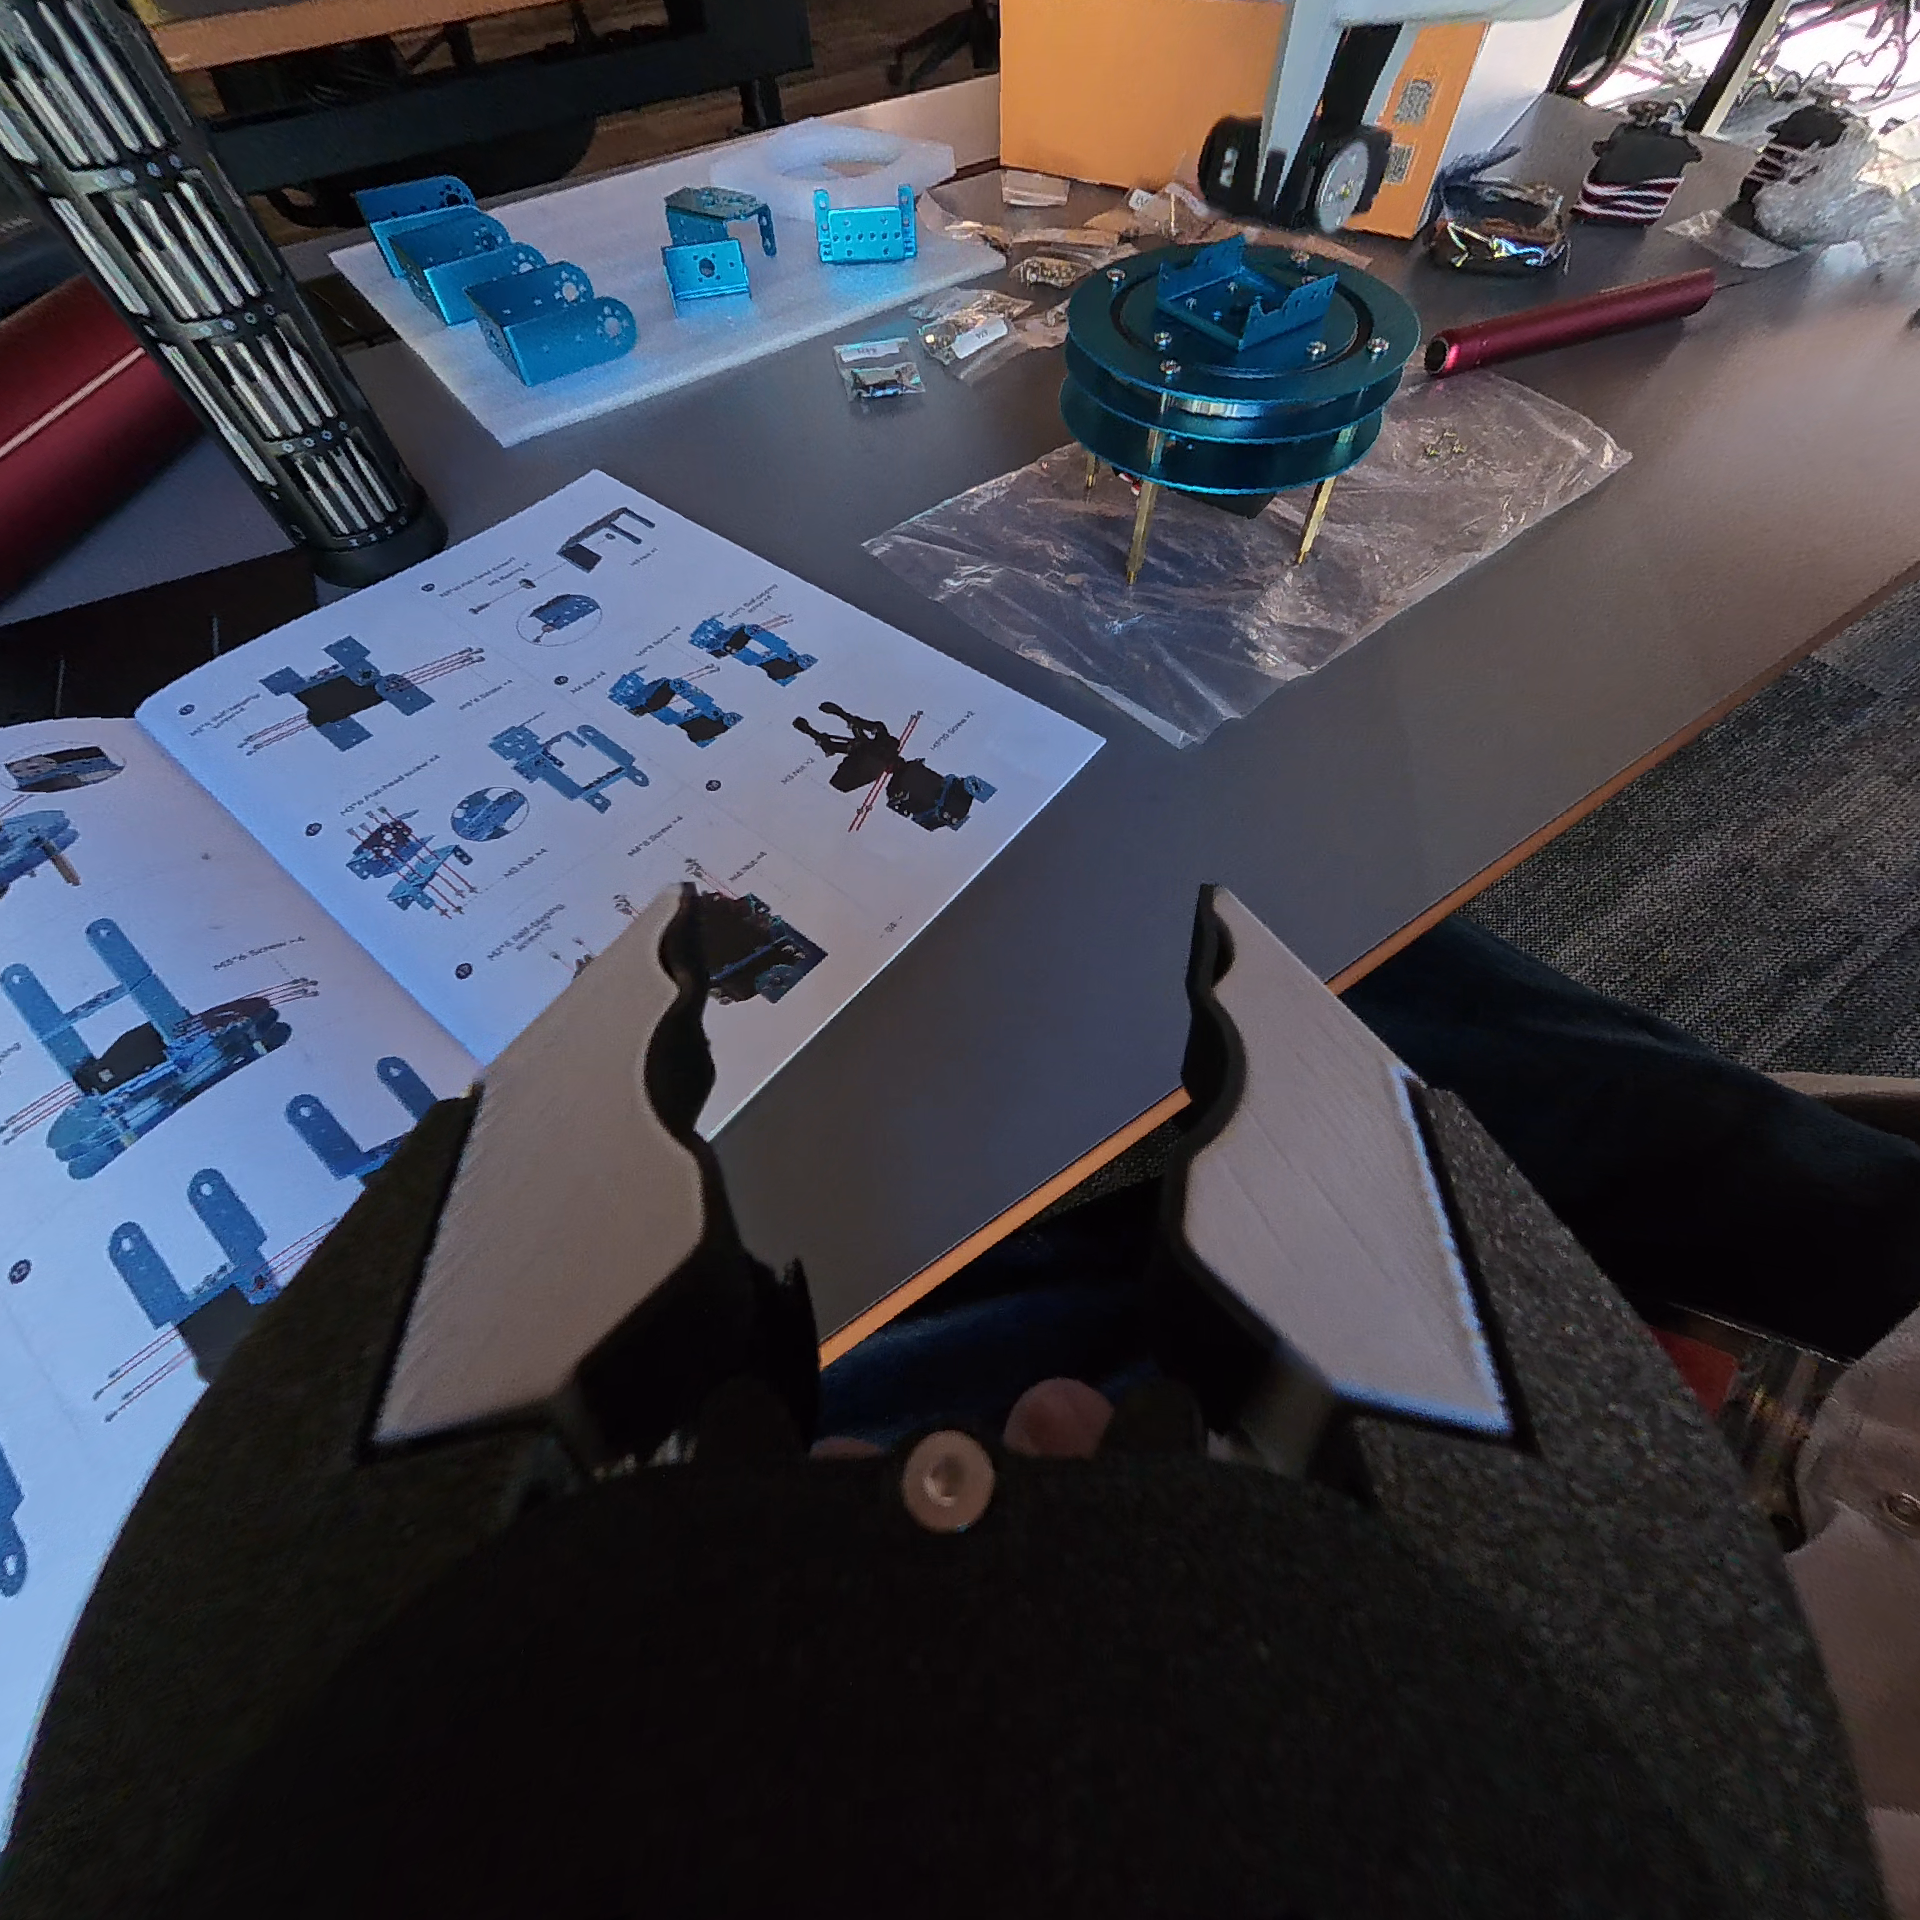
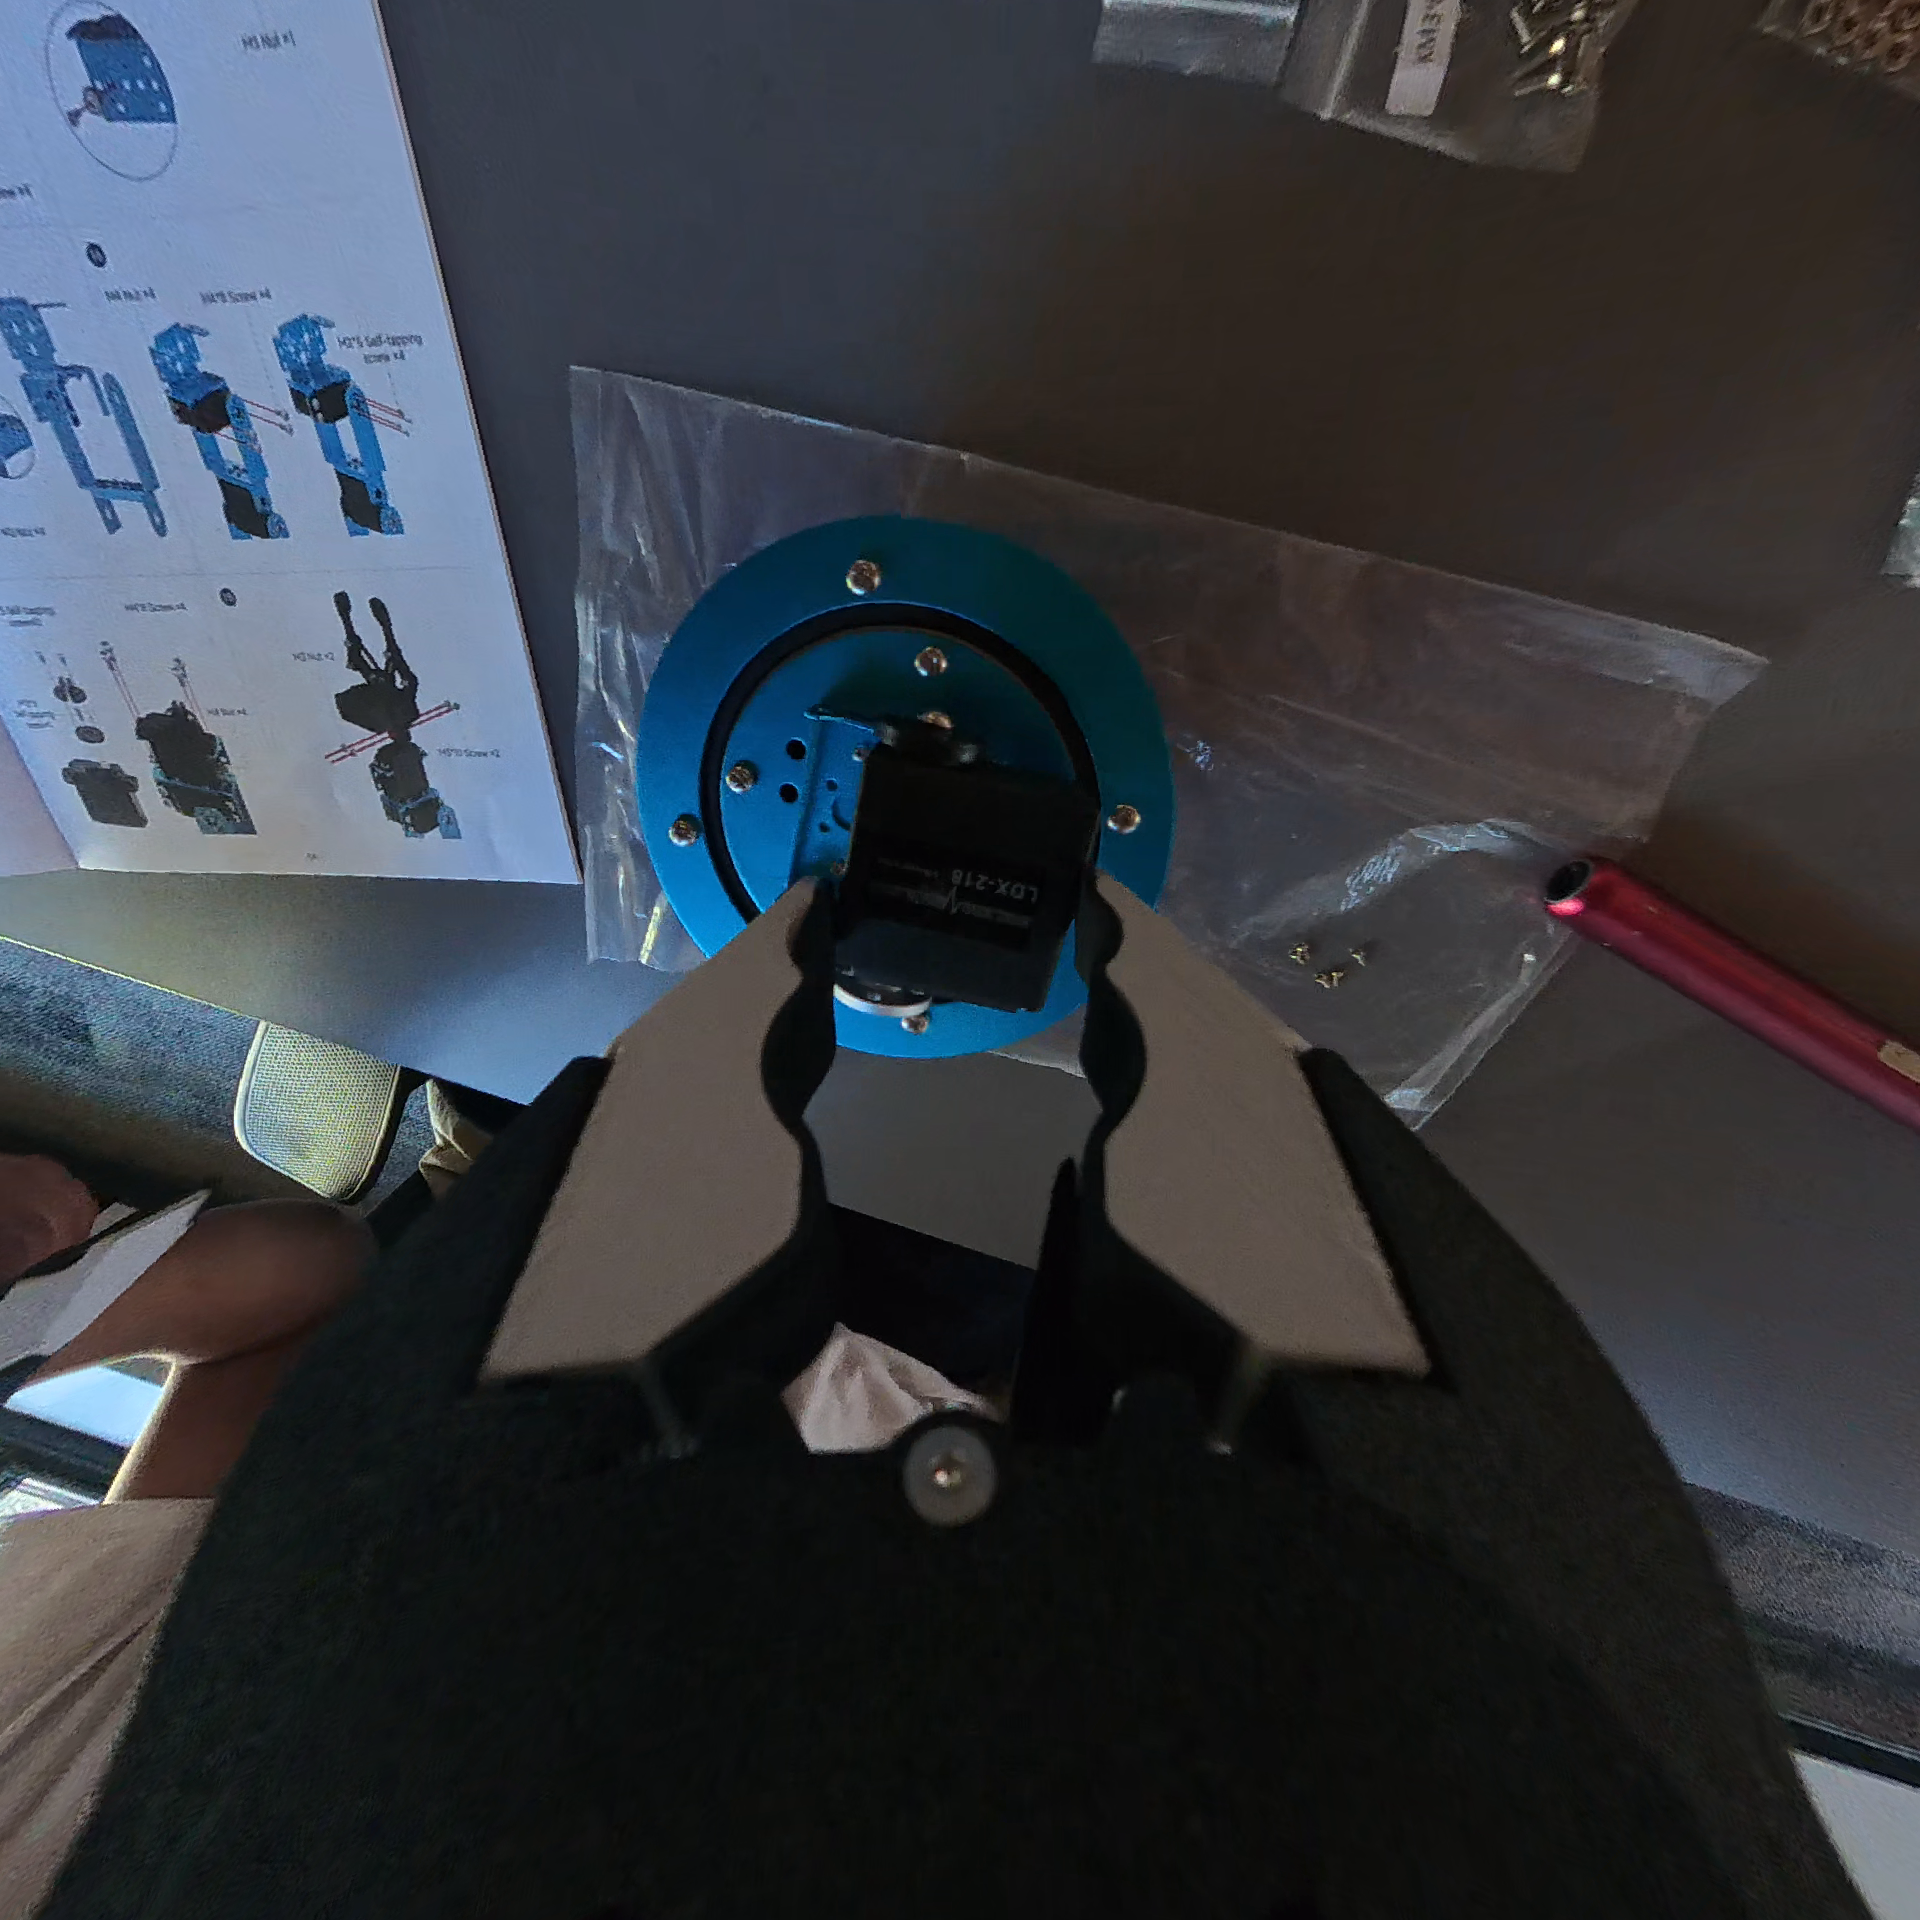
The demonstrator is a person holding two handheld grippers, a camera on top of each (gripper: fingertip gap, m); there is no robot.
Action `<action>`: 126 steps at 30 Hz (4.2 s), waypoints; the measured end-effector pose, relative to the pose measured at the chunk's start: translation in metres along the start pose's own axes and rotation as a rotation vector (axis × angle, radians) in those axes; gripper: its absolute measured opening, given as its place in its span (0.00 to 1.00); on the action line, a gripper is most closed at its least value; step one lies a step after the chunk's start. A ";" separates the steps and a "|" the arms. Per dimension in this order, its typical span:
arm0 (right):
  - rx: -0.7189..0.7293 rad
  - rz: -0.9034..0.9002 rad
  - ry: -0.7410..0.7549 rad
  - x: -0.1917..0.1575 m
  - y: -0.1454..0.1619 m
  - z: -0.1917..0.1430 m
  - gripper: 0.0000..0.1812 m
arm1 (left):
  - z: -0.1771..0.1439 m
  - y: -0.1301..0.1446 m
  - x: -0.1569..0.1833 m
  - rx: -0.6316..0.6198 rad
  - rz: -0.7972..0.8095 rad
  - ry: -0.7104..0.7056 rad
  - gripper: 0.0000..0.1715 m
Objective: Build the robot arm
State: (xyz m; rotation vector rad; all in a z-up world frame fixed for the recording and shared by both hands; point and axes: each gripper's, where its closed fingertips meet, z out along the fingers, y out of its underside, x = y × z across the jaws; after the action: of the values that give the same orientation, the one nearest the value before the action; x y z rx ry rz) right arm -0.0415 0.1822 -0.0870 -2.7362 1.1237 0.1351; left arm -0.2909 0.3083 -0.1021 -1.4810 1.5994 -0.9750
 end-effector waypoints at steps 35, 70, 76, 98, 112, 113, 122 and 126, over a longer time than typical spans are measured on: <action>0.368 -1.684 -0.404 -0.030 0.021 -0.035 0.24 | -0.014 -0.025 0.014 0.115 -0.065 0.278 0.54; 0.012 -0.483 -0.324 -0.020 -0.005 0.002 0.24 | 0.023 -0.047 0.009 0.114 -0.133 0.230 0.53; -0.058 -0.092 -0.287 -0.023 0.006 0.004 0.24 | -0.002 -0.049 0.033 0.140 -0.112 0.256 0.53; -0.017 0.148 -0.135 0.001 -0.002 -0.012 0.24 | -0.025 -0.043 0.062 0.209 -0.026 0.342 0.53; -0.057 0.150 -0.089 -0.007 -0.002 -0.003 0.24 | -0.015 -0.036 0.059 0.186 -0.021 0.344 0.53; -0.065 0.151 -0.078 -0.006 -0.002 -0.002 0.24 | -0.015 -0.036 0.060 0.184 -0.017 0.344 0.53; -0.064 0.174 -0.023 -0.020 -0.001 0.007 0.24 | -0.013 -0.036 0.060 0.186 0.004 0.346 0.53; -0.062 0.171 0.004 -0.026 -0.001 0.003 0.24 | -0.015 -0.037 0.056 0.195 0.000 0.344 0.53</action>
State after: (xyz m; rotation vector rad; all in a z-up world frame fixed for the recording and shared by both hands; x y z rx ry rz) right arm -0.0594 0.2012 -0.0862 -2.6905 1.3762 0.1901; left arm -0.2919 0.2511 -0.0631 -1.2284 1.6815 -1.4028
